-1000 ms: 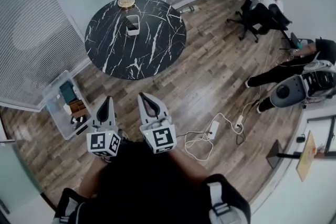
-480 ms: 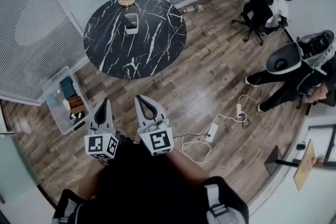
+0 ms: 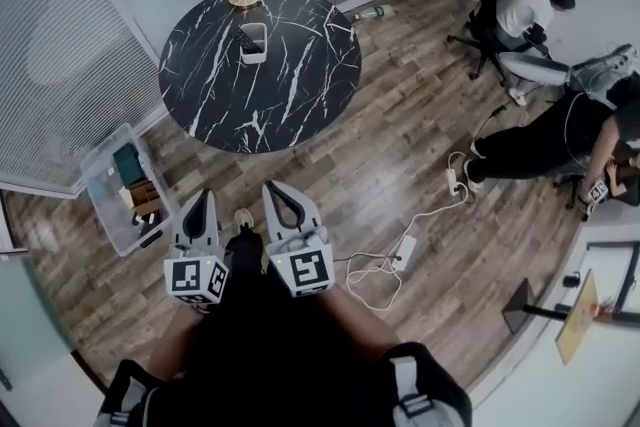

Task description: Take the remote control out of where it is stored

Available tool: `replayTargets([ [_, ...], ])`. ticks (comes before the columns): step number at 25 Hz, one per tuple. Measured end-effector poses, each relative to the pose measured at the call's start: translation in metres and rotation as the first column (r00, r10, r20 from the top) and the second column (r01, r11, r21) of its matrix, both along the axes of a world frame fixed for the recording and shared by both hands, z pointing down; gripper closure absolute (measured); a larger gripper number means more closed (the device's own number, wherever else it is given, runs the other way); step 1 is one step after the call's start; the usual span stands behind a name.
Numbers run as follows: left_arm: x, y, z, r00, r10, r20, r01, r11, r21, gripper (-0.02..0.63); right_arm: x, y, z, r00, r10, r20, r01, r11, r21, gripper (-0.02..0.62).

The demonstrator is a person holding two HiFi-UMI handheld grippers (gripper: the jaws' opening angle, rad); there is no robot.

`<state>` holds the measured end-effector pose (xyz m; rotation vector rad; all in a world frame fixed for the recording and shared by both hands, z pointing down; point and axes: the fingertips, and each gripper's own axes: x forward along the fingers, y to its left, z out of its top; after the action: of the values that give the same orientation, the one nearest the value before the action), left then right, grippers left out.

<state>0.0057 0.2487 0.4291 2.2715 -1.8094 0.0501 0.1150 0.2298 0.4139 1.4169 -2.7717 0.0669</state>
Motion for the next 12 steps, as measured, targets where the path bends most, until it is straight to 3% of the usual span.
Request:
replayTargets([
  [12,-0.051,-0.079,-0.017,0.998,0.068,-0.008,-0.067,0.996,0.062,0.601,-0.045,-0.061,-0.004,0.996,0.091,-0.027,-0.091,0.996,0.0,0.594],
])
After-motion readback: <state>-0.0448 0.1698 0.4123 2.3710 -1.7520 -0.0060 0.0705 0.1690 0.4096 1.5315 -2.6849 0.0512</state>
